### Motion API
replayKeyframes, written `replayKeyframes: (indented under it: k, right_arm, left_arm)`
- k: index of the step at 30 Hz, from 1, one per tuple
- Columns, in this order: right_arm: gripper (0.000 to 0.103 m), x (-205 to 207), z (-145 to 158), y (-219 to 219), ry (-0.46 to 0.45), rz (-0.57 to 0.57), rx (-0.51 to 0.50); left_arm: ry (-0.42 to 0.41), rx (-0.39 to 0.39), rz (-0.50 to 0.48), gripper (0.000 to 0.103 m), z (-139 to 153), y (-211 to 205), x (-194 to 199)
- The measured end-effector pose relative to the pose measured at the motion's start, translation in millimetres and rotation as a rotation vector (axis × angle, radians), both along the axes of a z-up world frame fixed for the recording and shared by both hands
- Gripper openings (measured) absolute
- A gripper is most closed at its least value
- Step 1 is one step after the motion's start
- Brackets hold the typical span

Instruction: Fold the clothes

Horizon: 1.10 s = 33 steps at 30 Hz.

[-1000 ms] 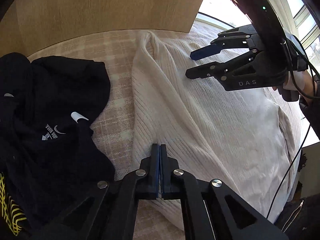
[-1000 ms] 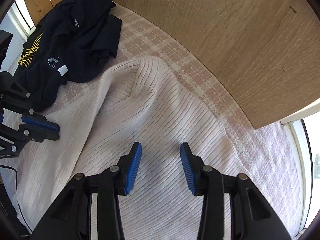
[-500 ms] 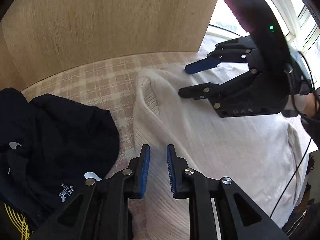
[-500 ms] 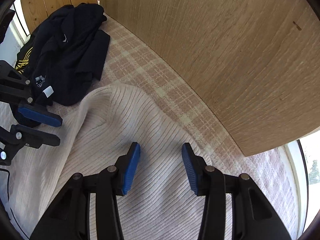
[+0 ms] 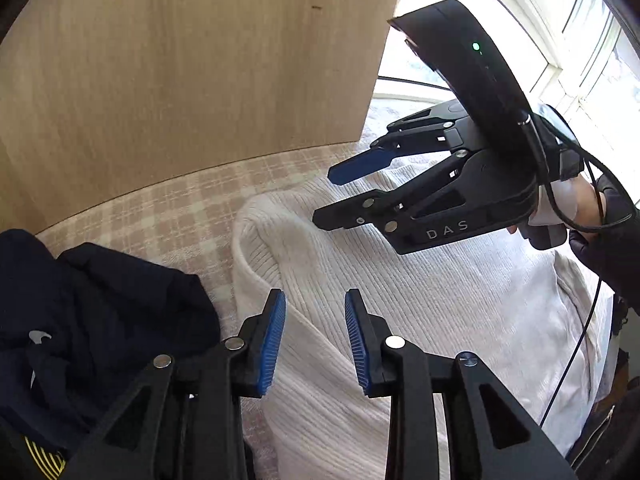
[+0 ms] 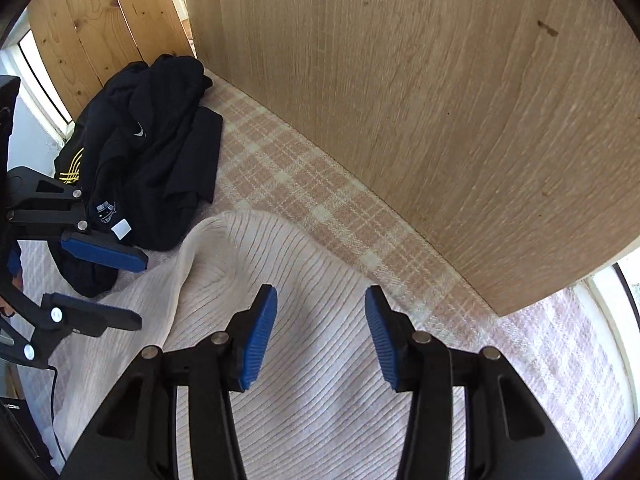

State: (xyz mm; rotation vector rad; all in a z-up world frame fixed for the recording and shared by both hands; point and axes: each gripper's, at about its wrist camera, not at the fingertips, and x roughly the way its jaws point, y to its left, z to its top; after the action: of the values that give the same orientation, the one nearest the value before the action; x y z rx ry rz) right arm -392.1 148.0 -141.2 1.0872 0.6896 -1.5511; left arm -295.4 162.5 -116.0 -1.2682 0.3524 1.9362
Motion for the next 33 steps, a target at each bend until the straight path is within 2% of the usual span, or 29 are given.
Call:
replayKeyframes:
  k: [2,4,5,8,10,12,14,24,26,28,30,31,33]
  right_arm:
    - [0.041,1,-6,2,-0.015,0.0,0.019]
    - [0.035,1,-11,0,0.004,0.001,0.043]
    - [0.028,1,-13,-1,0.016,0.002,0.056]
    - [0.021,0,-19,-4,0.052,0.003,0.09]
    - [0.021,2,-18,-5,0.067,0.008,0.103]
    - [0.021,1,-7,0,0.045,-0.002,0.047]
    - [0.021,0,-8,-1,0.052,-0.013,0.043]
    - [0.015,-14,-20,-10,0.132,-0.073,0.082]
    - [0.015,-12,-10,-6,0.157,-0.092,0.059]
    - [0.016,-1,5,0,0.128,-0.066,-0.002]
    - [0.016,13,9,-1,0.055,-0.009,-0.028]
    - [0.016,23,5,-6,0.037,0.027,-0.015]
    - [0.016,40,-12,-16,0.084,0.081,0.044]
  left_arm:
    - [-0.023,-0.079,-0.004,0.03,-19,12,-7]
    - [-0.008,-0.142,0.001,0.02,-30,15,-13]
    - [-0.031,-0.136,0.008,0.019,-31,13,-16]
    - [-0.043,-0.141,-0.001,0.017,-32,10,-16]
    - [-0.026,-0.155,-0.007,0.017,-32,12,-10]
    - [-0.009,-0.169,-0.012,0.018,-33,14,-4]
    - [-0.008,-0.172,-0.015,0.018,-34,16,1]
    - [-0.032,-0.13,0.016,0.018,-30,0,7]
    - [-0.033,-0.095,0.048,0.019,-20,-17,7]
    - [-0.022,-0.043,0.091,0.018,-3,-40,11]
    - [-0.023,0.024,0.13,0.02,17,-64,22]
    - [-0.026,0.037,0.138,0.022,24,-73,27]
    - [-0.019,0.039,0.155,0.022,34,-88,26]
